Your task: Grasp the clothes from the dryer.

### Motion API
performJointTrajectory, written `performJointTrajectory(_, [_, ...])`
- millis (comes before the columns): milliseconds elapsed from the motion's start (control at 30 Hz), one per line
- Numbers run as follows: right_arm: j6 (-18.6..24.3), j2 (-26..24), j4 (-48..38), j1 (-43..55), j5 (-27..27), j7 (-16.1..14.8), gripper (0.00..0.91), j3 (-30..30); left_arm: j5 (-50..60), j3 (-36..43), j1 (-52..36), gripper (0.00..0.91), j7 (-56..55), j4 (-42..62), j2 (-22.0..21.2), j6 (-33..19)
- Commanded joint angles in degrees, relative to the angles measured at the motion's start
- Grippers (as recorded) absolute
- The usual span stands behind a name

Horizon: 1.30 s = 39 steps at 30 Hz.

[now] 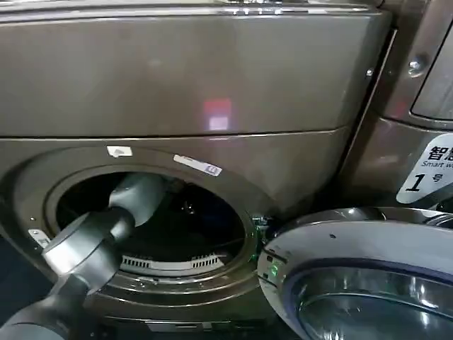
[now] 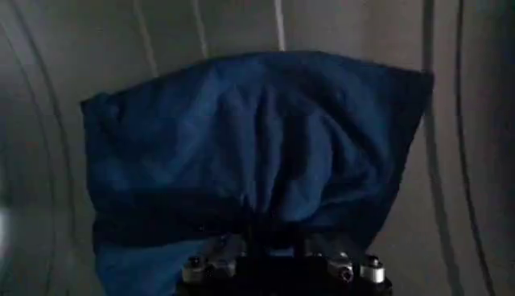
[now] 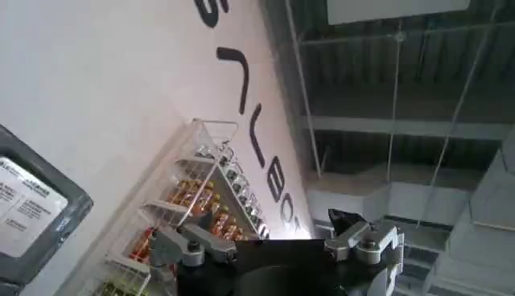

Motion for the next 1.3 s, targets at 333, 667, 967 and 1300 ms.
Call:
performJointTrajectory(333, [-0.05, -0.46, 0.06, 0.27, 0.11, 0.21, 0.907, -0.10, -8.52, -16.80, 3.99, 0.000, -20.88, -4.61, -0.37, 3.48])
performJointTrajectory(667, [0.01, -0.33, 0.39, 0.79, 0.07, 0.34, 0.907, -0.62, -12.73, -28.65, 13.44, 0.000, -36.58, -15.78, 2.57, 1.71])
performJointTrajectory(967, [-0.04, -0.63, 0.97, 1.14, 0.78, 0.37, 0.907, -1.22, -19.43, -34.22, 18.50, 0.000, -52.82, -22.95, 1.33, -2.02])
performJointTrajectory(1300, [0.04, -0.70, 1.24, 1.64, 1.85, 0.40, 0.907, -1.62, -23.30, -40.21, 17.04, 0.000, -67.60, -20.39, -3.08, -7.26])
